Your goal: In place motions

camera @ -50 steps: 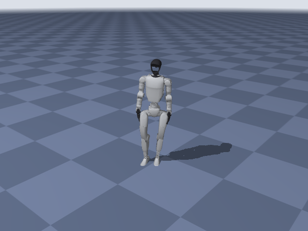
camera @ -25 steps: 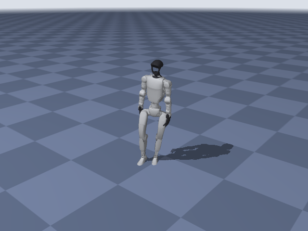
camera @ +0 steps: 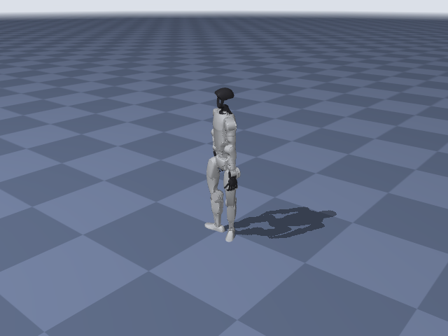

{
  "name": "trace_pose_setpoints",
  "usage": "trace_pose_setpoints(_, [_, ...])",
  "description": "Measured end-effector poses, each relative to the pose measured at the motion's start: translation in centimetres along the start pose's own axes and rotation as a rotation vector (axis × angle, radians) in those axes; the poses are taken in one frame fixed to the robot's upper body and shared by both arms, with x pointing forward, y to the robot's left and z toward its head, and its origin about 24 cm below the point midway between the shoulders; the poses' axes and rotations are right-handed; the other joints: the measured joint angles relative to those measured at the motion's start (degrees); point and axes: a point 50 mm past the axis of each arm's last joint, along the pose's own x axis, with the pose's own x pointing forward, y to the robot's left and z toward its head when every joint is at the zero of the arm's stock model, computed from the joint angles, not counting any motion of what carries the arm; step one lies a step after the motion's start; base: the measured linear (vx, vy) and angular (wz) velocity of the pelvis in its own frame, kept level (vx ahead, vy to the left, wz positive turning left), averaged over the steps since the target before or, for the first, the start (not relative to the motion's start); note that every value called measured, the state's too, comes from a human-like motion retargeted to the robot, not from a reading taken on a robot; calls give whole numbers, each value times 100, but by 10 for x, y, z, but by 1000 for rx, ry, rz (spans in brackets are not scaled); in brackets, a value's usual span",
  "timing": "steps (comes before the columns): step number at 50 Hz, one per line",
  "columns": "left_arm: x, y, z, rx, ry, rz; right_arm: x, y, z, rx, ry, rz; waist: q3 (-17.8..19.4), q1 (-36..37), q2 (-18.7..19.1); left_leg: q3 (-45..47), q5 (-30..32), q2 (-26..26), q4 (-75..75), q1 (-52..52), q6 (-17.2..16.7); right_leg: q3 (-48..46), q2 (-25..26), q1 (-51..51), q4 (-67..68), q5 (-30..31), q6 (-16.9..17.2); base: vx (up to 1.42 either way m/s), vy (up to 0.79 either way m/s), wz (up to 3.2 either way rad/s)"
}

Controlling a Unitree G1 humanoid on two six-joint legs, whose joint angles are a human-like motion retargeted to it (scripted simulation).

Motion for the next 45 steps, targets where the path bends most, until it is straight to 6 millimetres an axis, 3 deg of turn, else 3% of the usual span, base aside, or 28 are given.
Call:
trace_pose_setpoints(10, [-1,-23,37,41,-107,-91,3,12,-7,24,11,33,-259,-536,173,-9,127,196,58,-20,-176,-117,275,-49,-374,47,32,-23,16,4])
trace_pose_setpoints(15, [0,-31,39,45,-128,-117,2,12,4,-16,-12,27,-341,-586,266,226,211,345,99,25,-309,224,397,-188,-446,27,-97,-26,13,-43])
trace_pose_setpoints(24, [2,-19,4,8,-8,-60,-3,7,38,-85,-142,4,-395,-616,286,545,449,661,367,290,-483,1056,528,-425,-369,-73,-316,-27,15,-81])
trace_pose_setpoints(30, [2,-12,-27,-90,62,-36,-5,6,45,-65,-177,14,-468,-728,182,547,857,889,833,479,-384,1673,487,-524,-267,-124,-388,-21,14,-98])
trace_pose_setpoints(34, [1,-7,-39,-127,83,-26,-3,6,37,-16,-159,31,-564,-714,-196,-82,1266,1103,1992,227,209,2109,129,-481,-204,-123,-356,-16,13,-95])
trace_pose_setpoints(38, [1,-6,-36,-127,74,-25,-2,0,21,17,-101,15,-565,-531,-526,-1471,1514,1417,3897,-675,1017,2578,-154,-437,-159,-94,-363,-15,13,-97])
trace_pose_setpoints(42, [3,-18,-20,-121,23,-50,-3,-12,3,34,-20,-36,-437,-330,-548,-3150,1185,776,4380,-1251,697,3000,-188,-438,-104,-32,-421,-14,17,-93])
trace_pose_setpoints(45, [4,-28,-4,-105,-36,-71,-4,-20,-6,55,14,-76,-326,-199,-566,-3572,546,368,4318,-1468,623,3331,-270,-452,-60,34,-437,-16,16,-94])
